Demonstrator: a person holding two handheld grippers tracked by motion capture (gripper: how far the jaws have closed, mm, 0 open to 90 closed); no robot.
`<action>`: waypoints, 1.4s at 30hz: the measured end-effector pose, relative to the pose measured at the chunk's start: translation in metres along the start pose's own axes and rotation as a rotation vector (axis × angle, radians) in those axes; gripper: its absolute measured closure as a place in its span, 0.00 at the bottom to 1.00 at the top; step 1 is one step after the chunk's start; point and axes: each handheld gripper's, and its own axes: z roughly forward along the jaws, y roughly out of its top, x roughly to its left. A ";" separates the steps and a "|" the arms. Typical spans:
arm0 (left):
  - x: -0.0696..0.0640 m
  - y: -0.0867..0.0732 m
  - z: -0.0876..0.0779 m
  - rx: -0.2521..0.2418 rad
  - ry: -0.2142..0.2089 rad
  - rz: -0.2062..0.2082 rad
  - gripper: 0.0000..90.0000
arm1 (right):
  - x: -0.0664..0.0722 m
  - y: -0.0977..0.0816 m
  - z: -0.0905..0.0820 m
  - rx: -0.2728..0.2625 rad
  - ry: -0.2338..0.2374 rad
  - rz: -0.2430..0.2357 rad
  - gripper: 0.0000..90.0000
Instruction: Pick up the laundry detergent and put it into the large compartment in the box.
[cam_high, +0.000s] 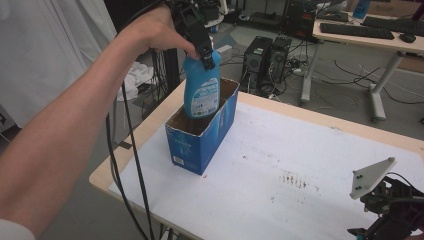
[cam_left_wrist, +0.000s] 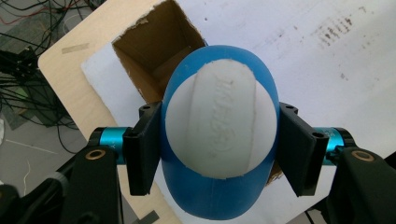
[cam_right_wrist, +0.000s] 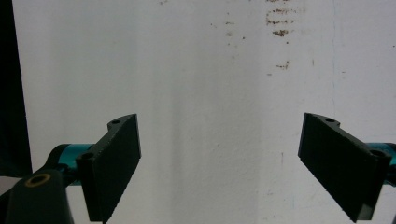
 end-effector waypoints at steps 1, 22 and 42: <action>0.000 -0.001 0.003 0.002 0.000 0.003 0.43 | 0.000 0.000 0.001 -0.003 -0.002 -0.002 0.14; 0.000 -0.031 0.089 0.064 -0.064 0.052 0.42 | 0.001 0.001 0.009 0.010 0.012 0.006 0.14; 0.000 -0.048 0.130 0.082 -0.081 0.109 0.42 | -0.001 -0.001 0.014 0.019 0.022 0.005 0.14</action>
